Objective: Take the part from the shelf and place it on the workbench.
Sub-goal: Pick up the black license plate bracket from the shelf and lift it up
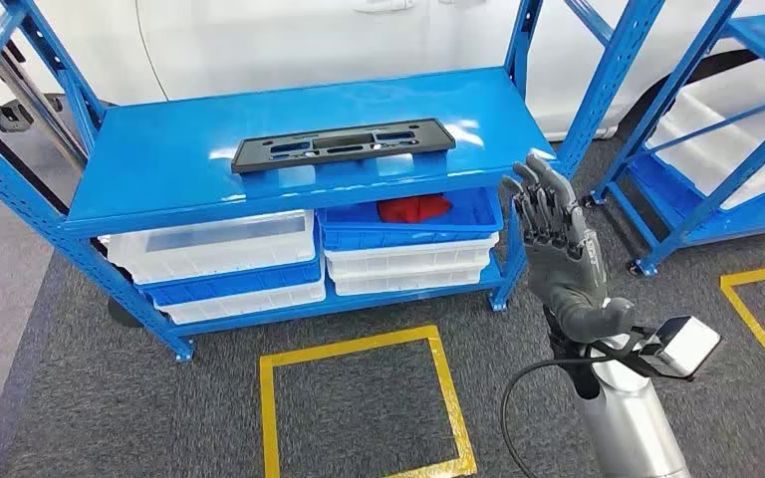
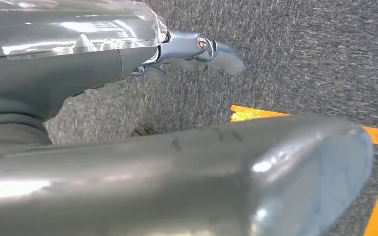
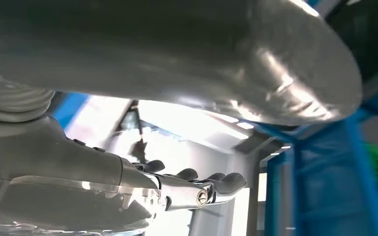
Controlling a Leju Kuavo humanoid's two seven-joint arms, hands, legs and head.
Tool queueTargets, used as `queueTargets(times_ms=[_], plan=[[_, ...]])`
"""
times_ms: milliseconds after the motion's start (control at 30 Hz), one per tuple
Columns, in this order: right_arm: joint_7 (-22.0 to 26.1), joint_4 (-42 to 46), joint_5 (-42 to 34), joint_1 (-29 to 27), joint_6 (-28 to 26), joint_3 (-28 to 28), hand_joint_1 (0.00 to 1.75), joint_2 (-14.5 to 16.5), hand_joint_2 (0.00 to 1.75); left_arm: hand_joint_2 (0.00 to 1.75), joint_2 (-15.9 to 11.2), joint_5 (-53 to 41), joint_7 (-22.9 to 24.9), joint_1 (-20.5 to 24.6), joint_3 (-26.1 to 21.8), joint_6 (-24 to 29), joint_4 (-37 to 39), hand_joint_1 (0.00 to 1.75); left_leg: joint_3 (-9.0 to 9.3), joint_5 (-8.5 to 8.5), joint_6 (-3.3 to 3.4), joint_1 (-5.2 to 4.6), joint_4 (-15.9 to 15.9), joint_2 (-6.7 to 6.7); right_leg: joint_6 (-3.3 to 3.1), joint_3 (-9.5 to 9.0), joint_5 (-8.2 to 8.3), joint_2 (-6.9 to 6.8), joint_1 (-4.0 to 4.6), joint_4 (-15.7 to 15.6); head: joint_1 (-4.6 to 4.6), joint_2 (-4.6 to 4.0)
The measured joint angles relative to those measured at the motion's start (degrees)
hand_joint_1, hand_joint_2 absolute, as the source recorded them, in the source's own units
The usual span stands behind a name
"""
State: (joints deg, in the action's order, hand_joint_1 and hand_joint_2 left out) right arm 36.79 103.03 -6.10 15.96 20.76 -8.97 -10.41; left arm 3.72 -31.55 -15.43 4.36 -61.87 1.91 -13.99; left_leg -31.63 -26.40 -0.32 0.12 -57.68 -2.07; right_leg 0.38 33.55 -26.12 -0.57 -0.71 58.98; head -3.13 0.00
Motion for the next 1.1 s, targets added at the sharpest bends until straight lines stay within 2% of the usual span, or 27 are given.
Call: queueTargets(times_ms=[100,133,200,267,300,333,367,433,467,533,633,667,700,767,800,833,867,933,967,1033,1067,1100], plan=[[0.4,1.8,-1.8,0.2,0.2,-1.7,0.00,-0.8,0.00,0.00,0.1,-0.3,-0.2,0.1,-0.8,0.0,0.2,0.00,0.04,-0.18,-0.64,0.12,-0.1,0.05,-0.69,0.01,0.14,0.15,0.01,-0.2,0.00,0.00],[0.5,2.5,-2.6,0.4,0.4,-2.4,0.00,-1.2,0.00,0.00,0.2,-0.3,-0.4,0.2,-1.2,0.0,0.2,0.00,-0.29,-0.83,-0.96,0.22,-0.9,0.27,-1.04,-0.03,0.20,0.21,-0.07,-0.3,-0.01,0.00],[0.5,3.7,-3.7,0.8,0.9,-3.7,0.00,-1.7,0.00,0.00,0.3,-0.3,-0.5,0.2,-1.8,0.0,0.4,0.00,-2.60,-3.80,-1.51,0.41,-6.1,0.91,-1.57,-0.10,0.25,0.35,-0.20,-0.5,-0.01,0.00],[0.5,4.3,-4.3,1.1,1.1,-4.5,0.00,-2.1,0.00,0.00,0.3,-0.3,-0.7,0.2,-2.3,-0.1,0.5,0.00,-6.39,-6.98,-1.81,0.51,-13.9,1.24,-1.85,-0.09,0.15,0.59,-0.09,-0.5,0.00,0.00],[0.4,4.5,-4.4,1.1,1.2,-4.7,0.00,-2.3,0.00,0.00,0.3,-0.4,-0.7,0.2,-2.4,-0.3,0.5,0.00,-7.68,-7.36,-1.82,0.52,-16.2,1.31,-1.88,-0.15,0.07,0.75,-0.03,-0.5,0.00,0.00],[0.4,4.7,-4.6,1.1,1.2,-4.8,0.00,-2.4,0.00,0.00,0.3,-0.4,-0.8,0.2,-2.5,-0.4,0.5,0.00,-8.00,-6.63,-1.71,0.52,-16.5,1.36,-1.90,-0.26,-0.03,0.92,0.03,-0.5,0.00,0.00],[0.4,4.9,-4.7,1.2,1.2,-4.9,0.00,-2.5,0.00,0.00,0.3,-0.5,-0.9,0.2,-2.6,-0.5,0.6,0.00,-7.17,-4.84,-1.47,0.49,-14.3,1.39,-1.85,-0.45,-0.13,1.11,0.08,-0.5,0.00,0.00],[0.4,5.2,-4.8,1.4,1.2,-5.1,0.00,-2.7,0.00,0.00,0.3,-0.5,-1.1,0.3,-2.8,-0.6,0.6,0.00,-3.64,-0.75,-0.53,0.26,-6.5,1.64,-1.66,-0.92,-0.38,1.44,0.16,-0.5,0.00,0.00],[0.4,5.3,-4.9,1.6,1.2,-5.1,0.00,-2.8,0.00,0.00,0.3,-0.5,-1.2,0.4,-2.9,-0.6,0.6,0.00,-2.08,0.37,-0.05,0.07,-3.0,1.79,-1.44,-1.03,-0.48,1.58,0.17,-0.5,-0.01,0.00],[0.4,5.4,-5.0,1.7,1.5,-5.1,0.00,-2.9,0.00,0.00,0.2,-0.5,-1.3,0.6,-3.1,-0.6,0.6,0.00,-0.83,0.48,0.66,-0.34,0.2,1.99,-0.73,-1.10,-0.34,1.69,0.06,-0.6,-0.01,0.00],[0.4,5.4,-5.1,1.8,1.8,-5.2,0.00,-3.0,0.00,0.00,0.3,-0.4,-1.4,0.7,-3.3,-0.5,0.6,0.00,0.22,0.63,1.46,-0.25,1.6,1.93,0.38,-1.13,0.00,1.52,-0.08,0.3,-0.01,0.00],[0.4,5.4,-5.1,2.0,1.8,-5.3,0.00,-3.0,0.00,0.00,0.3,-0.4,-1.4,0.7,-3.3,-0.5,0.6,0.00,0.73,0.68,1.70,-0.13,1.8,1.91,0.59,-0.56,-0.71,1.41,-0.10,1.6,0.00,0.00],[0.4,5.3,-5.1,2.1,1.8,-5.4,0.00,-3.1,0.00,0.00,0.4,-0.4,-1.4,0.7,-3.3,-0.5,0.7,0.00,1.14,0.69,1.90,-0.06,2.0,1.89,0.73,0.73,-1.99,1.29,-0.16,4.1,0.00,0.00],[0.4,5.3,-5.1,2.1,1.8,-5.5,0.00,-3.2,0.00,0.00,0.4,-0.4,-1.4,0.8,-3.4,-0.5,0.7,0.00,1.42,0.40,2.10,-0.13,2.0,1.89,1.04,4.80,-4.71,1.20,-0.17,10.8,0.00,0.00],[0.4,5.2,-5.1,2.1,1.8,-5.5,0.00,-3.2,0.00,0.00,0.5,-0.3,-1.4,0.7,-3.4,-0.5,0.8,0.00,1.60,0.16,2.12,-0.15,2.0,1.88,1.15,6.75,-5.30,1.18,-0.19,13.4,0.00,0.00],[0.4,5.2,-5.1,2.0,1.8,-5.6,0.00,-3.2,0.00,0.00,0.5,-0.3,-1.4,0.7,-3.5,-0.5,0.8,0.00,1.89,-0.15,2.10,-0.15,1.9,1.88,1.22,7.84,-4.80,1.13,-0.19,14.2,0.00,0.00],[0.3,5.1,-5.1,2.0,1.8,-5.6,0.00,-3.2,0.00,0.00,0.5,-0.3,-1.4,0.7,-3.5,-0.5,0.8,0.00,2.34,-0.53,2.03,-0.14,1.9,1.88,1.21,7.91,-3.22,1.04,-0.20,13.0,0.00,0.00],[0.3,5.0,-5.1,2.2,1.9,-5.7,0.00,-3.3,0.00,0.00,0.7,-0.3,-1.4,0.7,-3.5,-0.5,0.9,0.00,3.44,-1.46,1.75,-0.11,1.9,1.87,0.95,5.60,1.57,0.70,-0.17,6.2,0.00,0.00],[0.3,4.9,-5.1,2.3,2.0,-5.7,0.00,-3.3,0.00,0.00,0.8,-0.3,-1.4,0.7,-3.5,-0.4,0.9,0.00,3.90,-1.93,1.50,-0.15,1.8,1.87,0.77,4.36,2.73,0.48,0.00,2.8,0.00,0.00],[0.2,4.5,-5.1,2.5,2.2,-5.8,0.00,-3.3,0.00,0.00,0.8,-0.2,-1.5,0.8,-3.6,-0.4,0.9,0.00,4.35,-2.65,0.80,-0.28,1.6,1.78,0.00,3.13,3.15,0.22,0.33,-0.5,-0.01,0.00],[0.1,4.3,-5.1,2.6,2.4,-5.8,0.00,-3.3,0.00,0.00,0.8,-0.2,-1.5,0.8,-3.6,-0.4,0.9,0.00,4.55,-2.82,0.47,-0.37,1.4,1.71,-0.43,3.03,2.60,0.27,0.44,-0.7,-0.01,0.00],[0.0,4.1,-5.1,2.6,2.6,-5.9,0.00,-3.3,0.00,0.00,0.8,-0.2,-1.5,0.8,-3.6,-0.4,0.9,0.00,4.65,-2.98,0.18,-0.38,1.2,1.63,-0.91,2.72,2.73,0.39,0.34,-0.7,-0.01,0.00]])
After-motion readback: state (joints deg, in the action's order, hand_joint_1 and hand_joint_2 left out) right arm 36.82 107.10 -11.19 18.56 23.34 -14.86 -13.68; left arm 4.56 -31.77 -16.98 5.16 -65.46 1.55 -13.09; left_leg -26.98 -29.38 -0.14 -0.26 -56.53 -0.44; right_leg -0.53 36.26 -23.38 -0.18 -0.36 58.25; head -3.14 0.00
